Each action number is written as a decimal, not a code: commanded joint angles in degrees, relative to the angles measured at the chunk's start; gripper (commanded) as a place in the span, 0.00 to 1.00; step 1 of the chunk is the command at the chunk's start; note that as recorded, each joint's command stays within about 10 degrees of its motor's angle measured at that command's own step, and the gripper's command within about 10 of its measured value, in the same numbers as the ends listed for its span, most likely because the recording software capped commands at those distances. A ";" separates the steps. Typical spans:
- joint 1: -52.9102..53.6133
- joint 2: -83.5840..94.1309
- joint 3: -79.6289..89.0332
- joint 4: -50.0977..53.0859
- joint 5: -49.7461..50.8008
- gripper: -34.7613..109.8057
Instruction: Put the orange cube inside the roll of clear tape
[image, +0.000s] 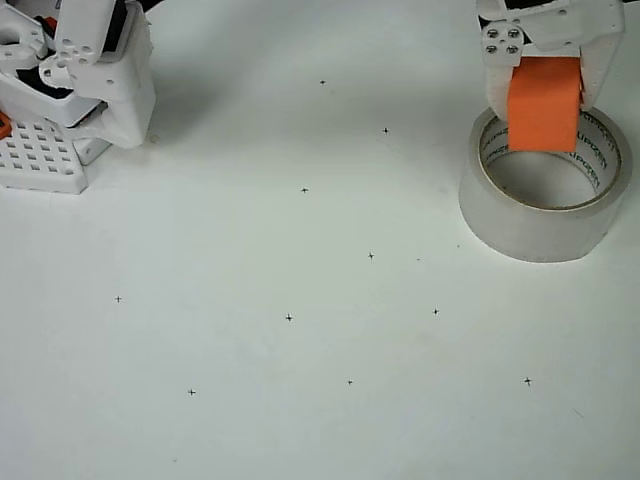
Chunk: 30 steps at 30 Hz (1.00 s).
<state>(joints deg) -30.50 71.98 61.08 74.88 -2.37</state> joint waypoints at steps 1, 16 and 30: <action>0.18 2.99 -4.39 0.62 -1.23 0.49; -0.18 2.11 -9.49 2.46 -3.08 0.54; 0.00 2.20 -9.84 4.13 -3.52 0.54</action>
